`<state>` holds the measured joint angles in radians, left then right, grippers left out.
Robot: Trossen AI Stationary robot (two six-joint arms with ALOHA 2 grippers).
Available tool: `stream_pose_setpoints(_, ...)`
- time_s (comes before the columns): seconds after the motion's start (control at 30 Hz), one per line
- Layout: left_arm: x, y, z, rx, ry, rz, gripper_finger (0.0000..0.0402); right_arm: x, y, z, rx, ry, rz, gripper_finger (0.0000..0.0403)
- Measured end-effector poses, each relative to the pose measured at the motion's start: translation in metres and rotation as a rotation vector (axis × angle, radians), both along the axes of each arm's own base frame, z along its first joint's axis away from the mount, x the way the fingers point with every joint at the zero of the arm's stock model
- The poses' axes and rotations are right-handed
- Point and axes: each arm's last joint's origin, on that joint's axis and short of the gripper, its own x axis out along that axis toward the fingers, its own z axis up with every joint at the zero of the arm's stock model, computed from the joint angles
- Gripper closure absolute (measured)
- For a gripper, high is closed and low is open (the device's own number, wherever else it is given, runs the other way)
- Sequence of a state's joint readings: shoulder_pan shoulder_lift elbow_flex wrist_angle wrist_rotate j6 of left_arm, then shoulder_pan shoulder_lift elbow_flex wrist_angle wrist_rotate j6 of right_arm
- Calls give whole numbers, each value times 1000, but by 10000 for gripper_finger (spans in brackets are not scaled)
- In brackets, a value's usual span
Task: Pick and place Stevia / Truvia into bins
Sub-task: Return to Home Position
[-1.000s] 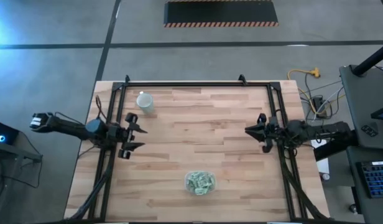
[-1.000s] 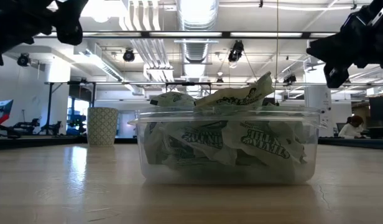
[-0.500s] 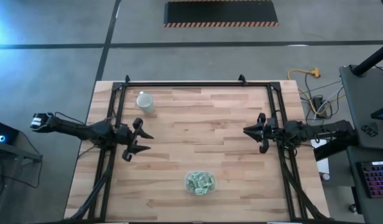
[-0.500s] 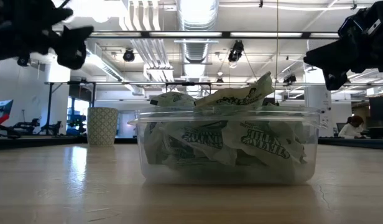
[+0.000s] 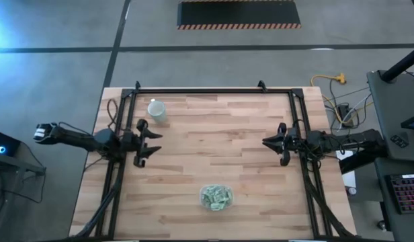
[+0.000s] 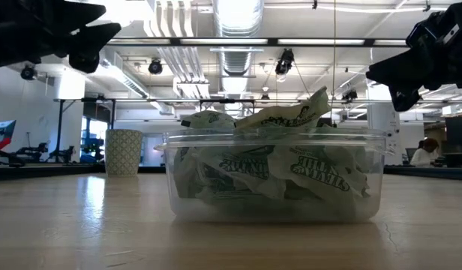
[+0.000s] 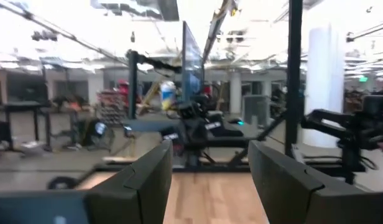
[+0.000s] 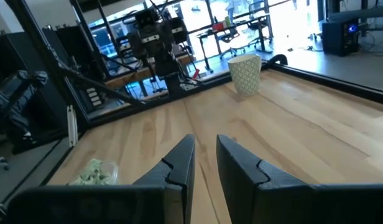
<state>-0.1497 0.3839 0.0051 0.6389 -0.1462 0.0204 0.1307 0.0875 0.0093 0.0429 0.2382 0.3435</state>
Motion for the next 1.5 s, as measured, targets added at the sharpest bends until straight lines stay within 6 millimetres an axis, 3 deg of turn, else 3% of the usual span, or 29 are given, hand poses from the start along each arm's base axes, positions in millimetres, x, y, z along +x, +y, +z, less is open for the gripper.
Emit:
stream_pose_setpoints(0.5, -17, -3, -6, 101, 41, -161, 208, 0, 0, 0, -75, 9, 7, 344)
stream_pose_setpoints(0.83, -21, -2, -13, 272, 85, -144, 208, 0, 0, 0, -93, 10, 6, 344)
stream_pose_setpoints(1.23, -20, 3, -15, 293, 107, -144, 208, 0, 0, 0, -93, 10, 3, 344)
stream_pose_setpoints(1.5, -19, 3, -26, 309, 215, -151, 208, 0, 0, 0, -106, 11, 4, 344)
